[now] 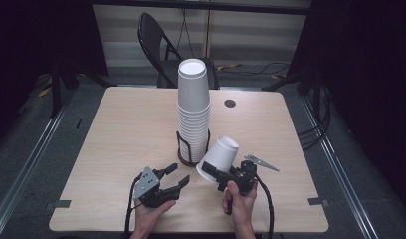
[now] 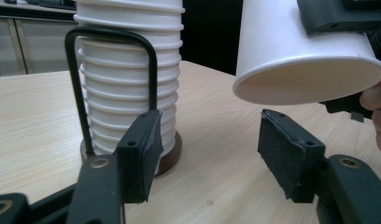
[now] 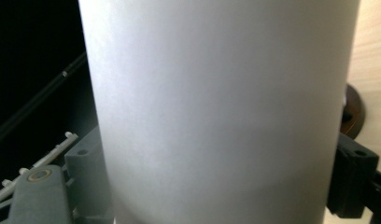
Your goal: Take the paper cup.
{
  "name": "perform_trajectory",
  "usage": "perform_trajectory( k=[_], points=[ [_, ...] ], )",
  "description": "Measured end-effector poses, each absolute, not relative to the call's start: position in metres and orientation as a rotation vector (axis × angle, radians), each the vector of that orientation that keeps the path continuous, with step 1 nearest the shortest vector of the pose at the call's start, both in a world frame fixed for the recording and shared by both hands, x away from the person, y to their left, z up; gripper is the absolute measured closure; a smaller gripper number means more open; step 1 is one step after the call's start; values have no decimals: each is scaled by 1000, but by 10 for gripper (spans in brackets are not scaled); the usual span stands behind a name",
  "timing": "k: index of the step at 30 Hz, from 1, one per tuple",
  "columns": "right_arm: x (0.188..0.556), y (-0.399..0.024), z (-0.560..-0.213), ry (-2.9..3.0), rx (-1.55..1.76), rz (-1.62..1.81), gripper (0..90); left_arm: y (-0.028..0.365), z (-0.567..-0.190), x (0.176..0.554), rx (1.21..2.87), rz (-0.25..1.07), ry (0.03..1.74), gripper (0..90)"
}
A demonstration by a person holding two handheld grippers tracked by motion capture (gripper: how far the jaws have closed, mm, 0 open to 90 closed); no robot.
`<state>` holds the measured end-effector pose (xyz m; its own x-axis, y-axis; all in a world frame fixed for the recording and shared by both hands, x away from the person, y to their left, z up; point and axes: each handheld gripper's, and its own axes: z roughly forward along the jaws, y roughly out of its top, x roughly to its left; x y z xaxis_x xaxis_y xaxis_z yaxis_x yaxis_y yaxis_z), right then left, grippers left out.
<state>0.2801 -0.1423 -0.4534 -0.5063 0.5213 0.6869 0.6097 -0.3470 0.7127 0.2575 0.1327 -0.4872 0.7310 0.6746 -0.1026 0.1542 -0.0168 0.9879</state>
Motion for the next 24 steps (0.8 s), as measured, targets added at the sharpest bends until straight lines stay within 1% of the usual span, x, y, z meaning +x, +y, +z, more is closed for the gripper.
perform_trajectory(
  k=[3,8,9,11,12,14,16,22,24],
  points=[
    [279,-142,-455,-1705,-1528,-1997,149,131,-487,257,1564,471,684,421],
    [277,-135,-468,-1592,-1522,-1971,150,124,-486,256,1552,469,663,502],
    [277,-135,-468,-1592,-1522,-1971,150,124,-486,256,1552,469,663,506],
    [275,-132,-471,-1562,-1525,-1971,150,121,-486,255,1529,477,676,543],
    [274,-130,-474,-1499,-1509,-1972,150,119,-486,254,1531,503,661,558],
    [274,-130,-475,-1483,-1510,-1963,150,118,-486,254,1531,504,654,567],
    [272,-127,-477,-1424,-1502,-1946,150,115,-486,254,1532,508,650,606],
    [270,-122,-482,-1366,-1480,-1902,150,114,-486,254,1521,525,651,651],
    [268,-117,-485,-1321,-1461,-1896,150,113,-486,254,1509,540,646,691]
  ],
)
